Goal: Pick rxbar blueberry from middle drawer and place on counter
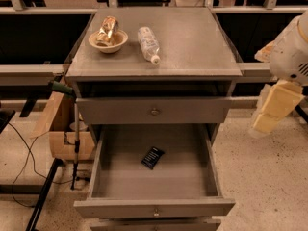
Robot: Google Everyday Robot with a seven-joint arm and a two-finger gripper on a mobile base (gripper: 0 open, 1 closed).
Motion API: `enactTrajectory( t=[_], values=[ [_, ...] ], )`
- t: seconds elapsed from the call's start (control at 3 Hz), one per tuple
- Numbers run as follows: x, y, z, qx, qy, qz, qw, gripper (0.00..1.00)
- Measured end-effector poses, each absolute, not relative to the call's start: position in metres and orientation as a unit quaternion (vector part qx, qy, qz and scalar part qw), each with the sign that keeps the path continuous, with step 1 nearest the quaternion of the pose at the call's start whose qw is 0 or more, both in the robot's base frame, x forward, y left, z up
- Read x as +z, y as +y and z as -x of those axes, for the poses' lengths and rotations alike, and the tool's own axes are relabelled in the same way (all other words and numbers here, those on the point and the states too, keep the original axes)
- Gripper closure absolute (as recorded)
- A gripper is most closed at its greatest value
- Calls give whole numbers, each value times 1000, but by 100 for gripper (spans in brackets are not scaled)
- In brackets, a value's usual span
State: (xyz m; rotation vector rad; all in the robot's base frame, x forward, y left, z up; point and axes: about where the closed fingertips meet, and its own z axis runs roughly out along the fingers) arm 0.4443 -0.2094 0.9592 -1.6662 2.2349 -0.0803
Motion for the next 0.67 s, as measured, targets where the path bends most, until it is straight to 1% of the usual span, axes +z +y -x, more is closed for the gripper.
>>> enactTrajectory(
  t=[0.33, 0.67],
  values=[
    [906, -189, -449, 8, 817, 545, 189, 0],
    [825, -160, -479, 37, 847, 499, 178, 0]
  ],
)
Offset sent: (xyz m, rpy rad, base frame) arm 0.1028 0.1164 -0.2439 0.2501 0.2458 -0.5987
